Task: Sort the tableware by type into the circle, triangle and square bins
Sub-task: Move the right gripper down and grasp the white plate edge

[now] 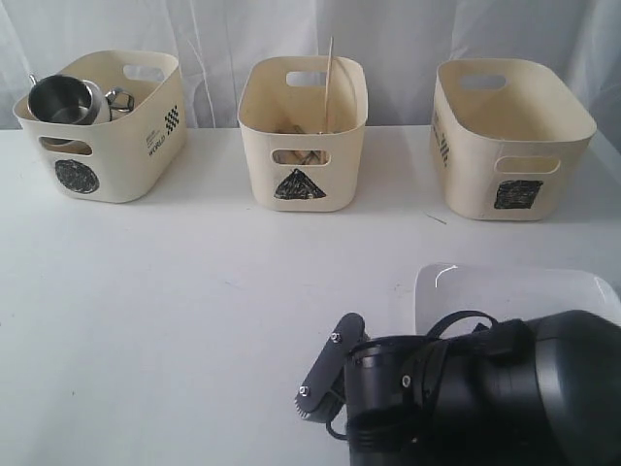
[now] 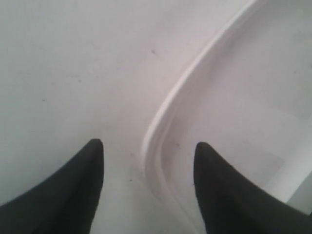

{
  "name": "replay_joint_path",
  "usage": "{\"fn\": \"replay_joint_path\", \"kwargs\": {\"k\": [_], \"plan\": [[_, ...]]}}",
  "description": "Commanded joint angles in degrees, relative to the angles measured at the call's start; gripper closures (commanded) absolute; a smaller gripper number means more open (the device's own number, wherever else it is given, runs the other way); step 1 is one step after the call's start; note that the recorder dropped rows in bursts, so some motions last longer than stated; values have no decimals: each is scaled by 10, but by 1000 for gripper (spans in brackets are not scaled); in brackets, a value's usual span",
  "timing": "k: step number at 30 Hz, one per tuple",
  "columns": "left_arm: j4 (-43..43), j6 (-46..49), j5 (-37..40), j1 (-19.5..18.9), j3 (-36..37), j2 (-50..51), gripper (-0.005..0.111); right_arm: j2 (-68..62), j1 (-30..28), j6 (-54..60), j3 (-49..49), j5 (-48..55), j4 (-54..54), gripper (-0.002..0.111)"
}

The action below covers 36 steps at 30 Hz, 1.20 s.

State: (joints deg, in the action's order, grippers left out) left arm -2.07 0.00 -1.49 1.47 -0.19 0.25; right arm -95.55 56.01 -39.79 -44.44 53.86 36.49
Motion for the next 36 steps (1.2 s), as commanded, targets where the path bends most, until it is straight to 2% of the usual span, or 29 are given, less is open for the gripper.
{"fn": "replay_joint_path", "kwargs": {"k": [1, 7, 18, 21, 23, 27, 31, 36], "plan": [[-2, 0, -1, -2, 2, -3, 107, 0, 13, -14, 5, -25, 12, 55], [-2, 0, -1, -2, 2, -3, 107, -3, -1, -59, 24, -36, 65, 55], [-2, 0, -1, -2, 2, -3, 107, -87, -7, -81, 58, -74, 85, 57], [-2, 0, -1, -2, 2, -3, 107, -107, -7, -92, 58, -86, 92, 63], [-2, 0, -1, -2, 2, -3, 107, -110, -7, -98, 58, -97, 92, 73], [-2, 0, -1, -2, 2, -3, 107, -85, -7, -121, 58, -125, 86, 108], [-2, 0, -1, -2, 2, -3, 107, -15, -5, -146, 58, -138, 84, 108], [-2, 0, -1, -2, 2, -3, 107, 116, -5, -146, 42, -104, 89, 108]]}}
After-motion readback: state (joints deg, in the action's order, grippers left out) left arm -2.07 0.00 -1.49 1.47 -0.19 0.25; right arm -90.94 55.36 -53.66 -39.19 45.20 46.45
